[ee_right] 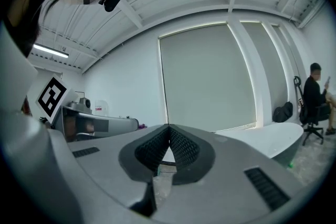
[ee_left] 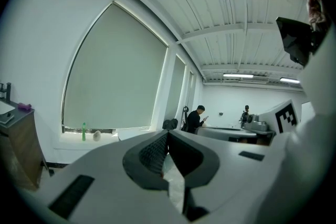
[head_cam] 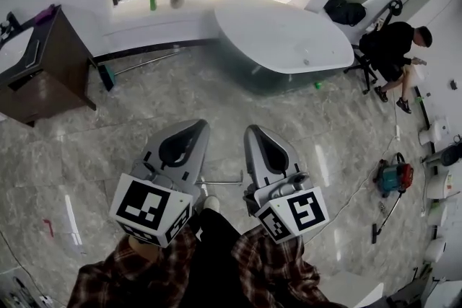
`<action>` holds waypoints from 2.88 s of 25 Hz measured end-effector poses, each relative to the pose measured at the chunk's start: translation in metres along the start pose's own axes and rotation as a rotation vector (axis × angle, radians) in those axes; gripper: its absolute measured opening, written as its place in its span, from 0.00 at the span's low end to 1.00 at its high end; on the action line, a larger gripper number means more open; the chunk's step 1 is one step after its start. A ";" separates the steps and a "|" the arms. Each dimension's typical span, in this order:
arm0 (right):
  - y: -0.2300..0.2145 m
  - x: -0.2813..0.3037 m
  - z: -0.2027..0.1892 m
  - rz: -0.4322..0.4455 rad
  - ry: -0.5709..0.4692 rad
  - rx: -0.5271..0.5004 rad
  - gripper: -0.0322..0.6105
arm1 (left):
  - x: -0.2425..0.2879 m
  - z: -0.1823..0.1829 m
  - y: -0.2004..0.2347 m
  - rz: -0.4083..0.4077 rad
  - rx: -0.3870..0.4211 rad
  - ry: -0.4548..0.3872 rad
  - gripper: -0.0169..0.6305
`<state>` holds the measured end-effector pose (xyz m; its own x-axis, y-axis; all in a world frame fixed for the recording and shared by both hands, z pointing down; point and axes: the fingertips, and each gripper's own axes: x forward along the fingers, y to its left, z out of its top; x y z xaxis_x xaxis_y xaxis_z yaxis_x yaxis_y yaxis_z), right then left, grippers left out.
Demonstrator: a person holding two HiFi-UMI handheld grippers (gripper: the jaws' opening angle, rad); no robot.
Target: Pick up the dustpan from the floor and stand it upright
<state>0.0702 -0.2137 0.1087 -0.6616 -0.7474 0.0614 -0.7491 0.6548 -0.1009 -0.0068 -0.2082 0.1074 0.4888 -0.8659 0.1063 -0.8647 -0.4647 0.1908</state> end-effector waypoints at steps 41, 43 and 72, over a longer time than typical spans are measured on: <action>-0.231 -0.091 -0.554 -0.445 0.671 0.622 0.34 | 0.101 -0.349 -0.018 -0.127 -0.205 0.318 0.04; -0.238 -0.096 -0.600 -0.492 0.685 0.671 0.34 | 0.107 -0.380 -0.013 -0.131 -0.208 0.334 0.04; -0.272 -0.123 -1.047 -0.858 0.800 1.063 0.34 | 0.127 -0.656 0.126 -0.004 -0.185 0.251 0.04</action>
<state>0.3186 -0.1816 1.1687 -0.1760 -0.3637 0.9147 -0.7562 -0.5449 -0.3622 0.0221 -0.2549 0.7855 0.5254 -0.7807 0.3382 -0.8382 -0.4066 0.3635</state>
